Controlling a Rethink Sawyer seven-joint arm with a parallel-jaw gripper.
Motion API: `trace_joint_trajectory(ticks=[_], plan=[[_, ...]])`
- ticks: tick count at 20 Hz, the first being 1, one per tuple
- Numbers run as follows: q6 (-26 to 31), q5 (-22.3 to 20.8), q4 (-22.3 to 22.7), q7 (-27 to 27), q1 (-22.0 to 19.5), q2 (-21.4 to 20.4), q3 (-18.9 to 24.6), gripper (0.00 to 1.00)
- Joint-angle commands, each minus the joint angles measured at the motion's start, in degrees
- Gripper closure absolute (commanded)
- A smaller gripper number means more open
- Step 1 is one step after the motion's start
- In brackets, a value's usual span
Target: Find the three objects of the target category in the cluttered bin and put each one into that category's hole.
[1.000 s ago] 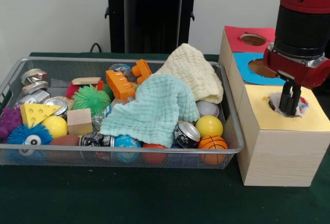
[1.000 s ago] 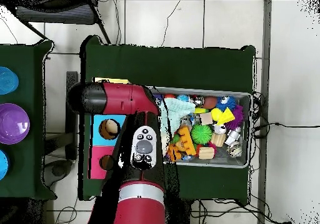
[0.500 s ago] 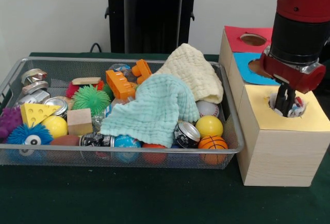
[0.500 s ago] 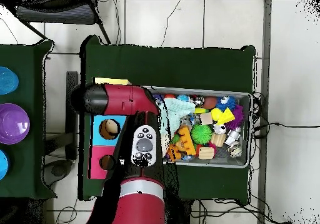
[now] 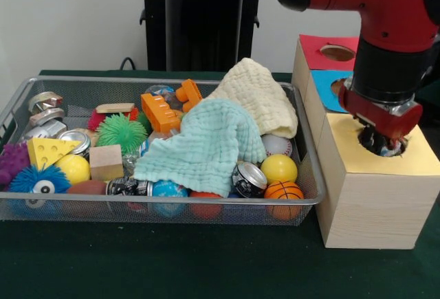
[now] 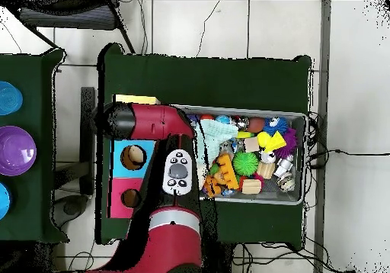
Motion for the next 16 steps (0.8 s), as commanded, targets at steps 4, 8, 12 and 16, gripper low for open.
trace_joint_trajectory(ticks=[4,8,12,16], plan=[[-3.36,-2.58,-3.12,-1.93,-3.26,8.19,4.18,1.0],[-2.46,-2.66,-2.93,-1.83,-3.11,7.54,4.12,1.0],[-1.41,-2.38,-0.7,-2.02,-3.14,5.02,4.43,1.0],[-0.47,-2.02,2.26,-2.37,-3.62,1.35,4.54,1.0]])
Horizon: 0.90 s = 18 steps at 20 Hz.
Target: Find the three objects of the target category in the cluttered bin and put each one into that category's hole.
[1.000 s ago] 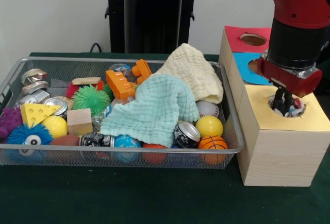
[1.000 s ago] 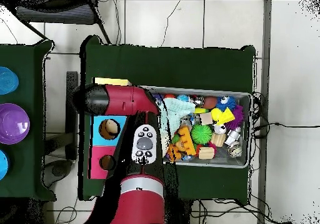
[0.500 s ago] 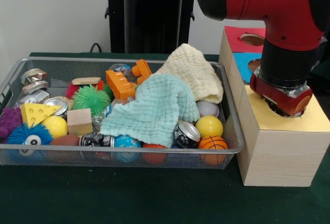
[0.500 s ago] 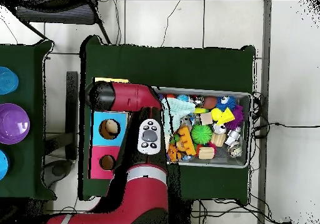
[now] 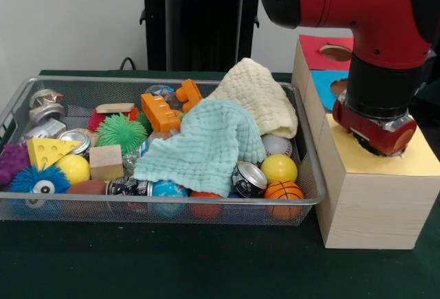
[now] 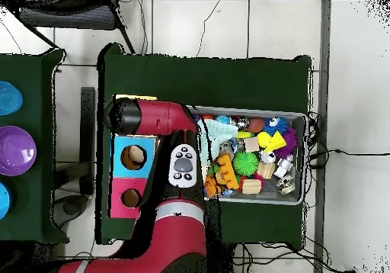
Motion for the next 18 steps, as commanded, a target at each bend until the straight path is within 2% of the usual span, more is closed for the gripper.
trace_joint_trajectory(ticks=[1,2,6,11,18], plan=[[1.12,-1.81,5.66,-2.45,-2.59,-2.23,4.05,1.0],[2.47,-1.49,7.84,-1.9,-1.77,-5.03,3.68,1.0],[5.39,-0.37,11.1,-2.24,-1.84,-9.18,4.35,1.0],[6.43,-0.6,14.48,-1.47,-0.79,-13.93,3.33,1.0],[4.45,-2.24,15.93,-1.89,-0.83,-16.16,2.55,1.0]])
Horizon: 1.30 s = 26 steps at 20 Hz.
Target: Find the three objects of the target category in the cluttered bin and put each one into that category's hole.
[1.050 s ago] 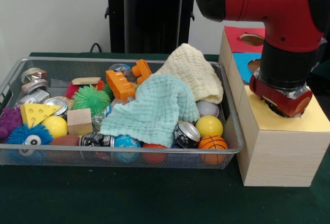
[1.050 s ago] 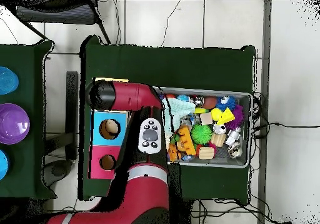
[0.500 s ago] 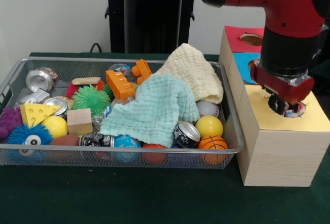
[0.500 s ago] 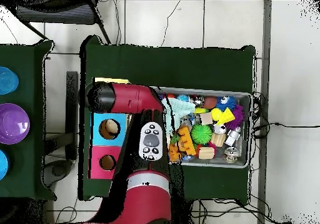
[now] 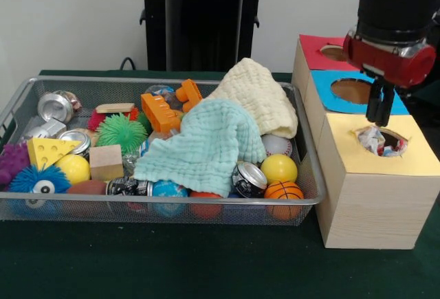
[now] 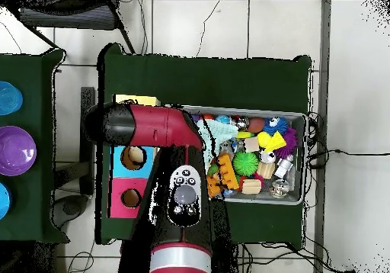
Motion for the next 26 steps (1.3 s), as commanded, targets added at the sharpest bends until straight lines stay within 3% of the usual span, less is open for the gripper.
trace_joint_trajectory(ticks=[1,9,14,26], plan=[[4.11,-2.61,7.39,-2.05,-0.67,-3.46,2.27,1.0],[0.48,-5.91,8.07,-3.47,-1.33,-2.84,0.64,1.0],[2.08,-9.32,7.02,-0.8,1.37,-3.87,-4.12,1.0],[0.94,-11.85,7.2,0.97,1.14,-3.41,-4.47,1.0]])
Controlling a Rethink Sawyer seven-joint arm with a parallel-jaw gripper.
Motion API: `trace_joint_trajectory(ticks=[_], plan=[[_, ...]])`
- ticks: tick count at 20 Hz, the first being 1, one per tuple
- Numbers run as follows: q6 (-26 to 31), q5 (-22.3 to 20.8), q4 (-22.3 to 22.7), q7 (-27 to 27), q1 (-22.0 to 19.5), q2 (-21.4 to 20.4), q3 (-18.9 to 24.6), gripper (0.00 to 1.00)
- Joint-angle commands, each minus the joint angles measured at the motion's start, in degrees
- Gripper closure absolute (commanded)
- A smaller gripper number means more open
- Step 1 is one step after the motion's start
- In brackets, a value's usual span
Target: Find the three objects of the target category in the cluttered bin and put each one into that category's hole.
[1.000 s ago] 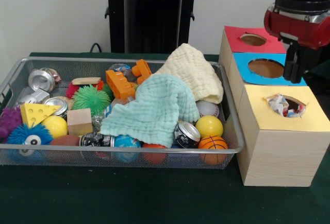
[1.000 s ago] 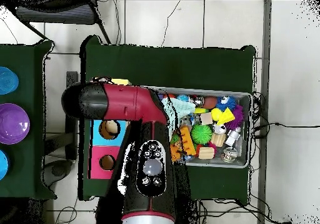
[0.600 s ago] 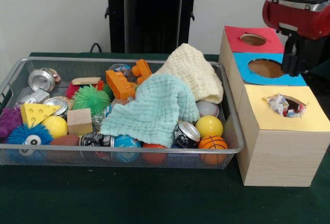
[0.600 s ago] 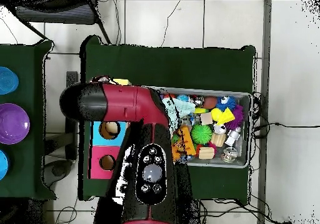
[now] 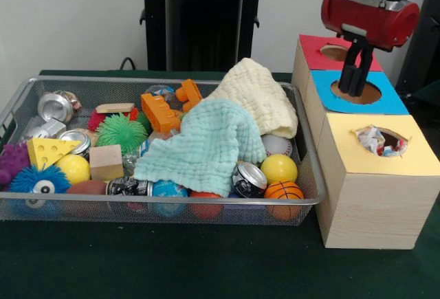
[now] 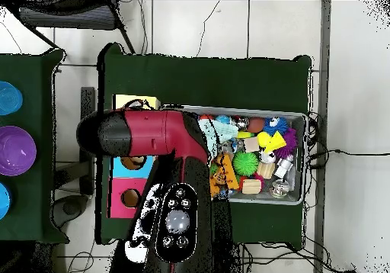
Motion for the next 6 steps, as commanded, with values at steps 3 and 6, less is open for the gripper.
trace_joint_trajectory(ticks=[3,6], plan=[[1.28,-3.1,6.62,0.62,-1.3,1.12,0.02,1.0],[1.43,-3.48,6.41,0.54,-1.43,1.22,-0.47,1.0]])
